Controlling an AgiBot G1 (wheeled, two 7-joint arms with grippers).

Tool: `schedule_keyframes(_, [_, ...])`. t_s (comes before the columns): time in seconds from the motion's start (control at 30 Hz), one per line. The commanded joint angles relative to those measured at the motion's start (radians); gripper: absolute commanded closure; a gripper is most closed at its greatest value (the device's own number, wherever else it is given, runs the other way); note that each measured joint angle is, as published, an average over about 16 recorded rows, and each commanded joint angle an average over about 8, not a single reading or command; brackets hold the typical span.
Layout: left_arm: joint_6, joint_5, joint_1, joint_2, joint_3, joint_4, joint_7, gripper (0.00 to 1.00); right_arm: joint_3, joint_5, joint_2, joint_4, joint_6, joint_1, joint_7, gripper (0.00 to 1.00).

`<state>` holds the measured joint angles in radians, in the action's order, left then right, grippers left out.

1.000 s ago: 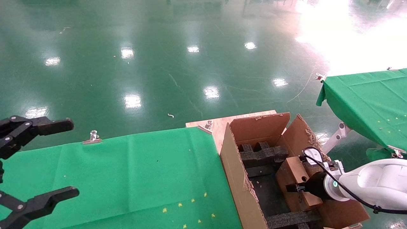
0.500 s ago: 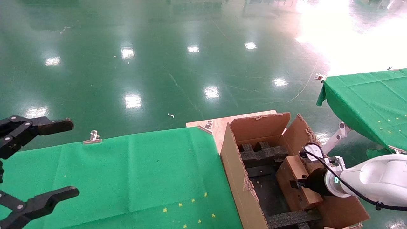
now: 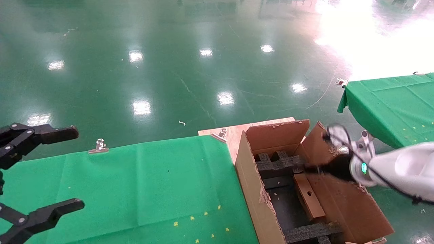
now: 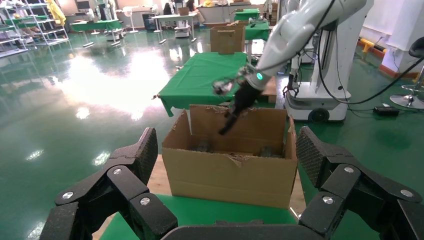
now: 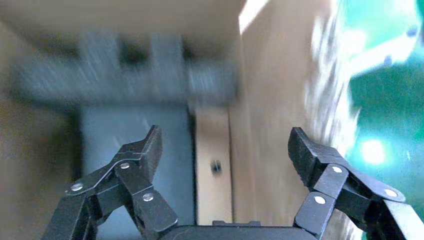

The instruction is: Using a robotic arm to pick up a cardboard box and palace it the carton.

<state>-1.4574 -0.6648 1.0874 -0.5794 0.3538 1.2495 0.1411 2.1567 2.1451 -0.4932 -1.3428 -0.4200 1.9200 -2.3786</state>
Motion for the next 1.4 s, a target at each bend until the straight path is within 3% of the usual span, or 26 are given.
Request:
schedule_keyframes(0.03, [0.000,0.000,0.000,0.000,0.000,0.000,0.000,0.00,-0.018,0.014,0.007,-0.009,0.008,0.029,-0.001,0.00])
schedule_keyframes(0.4, [0.000,0.000,0.000,0.000,0.000,0.000,0.000,0.00,-0.041,-0.200,-0.026,-0.029,0.297,0.133,0.100,0.00])
schedule_keyframes(0.6, [0.000,0.000,0.000,0.000,0.000,0.000,0.000,0.00,-0.040,-0.242,-0.028,-0.031,0.358,0.143,0.106,0.00])
schedule_keyframes(0.77, [0.000,0.001,0.000,0.000,0.000,0.000,0.000,0.00,-0.048,-0.237,-0.028,-0.029,0.333,0.135,0.113,0.00])
schedule_keyframes(0.9, [0.000,0.001,0.000,0.000,0.000,0.000,0.000,0.00,-0.105,-0.272,-0.031,-0.027,0.287,0.104,0.178,0.00])
schedule_keyframes(1.4, [0.000,0.001,0.000,0.000,0.000,0.000,0.000,0.00,-0.552,-0.560,-0.053,-0.005,-0.056,-0.135,0.685,0.00])
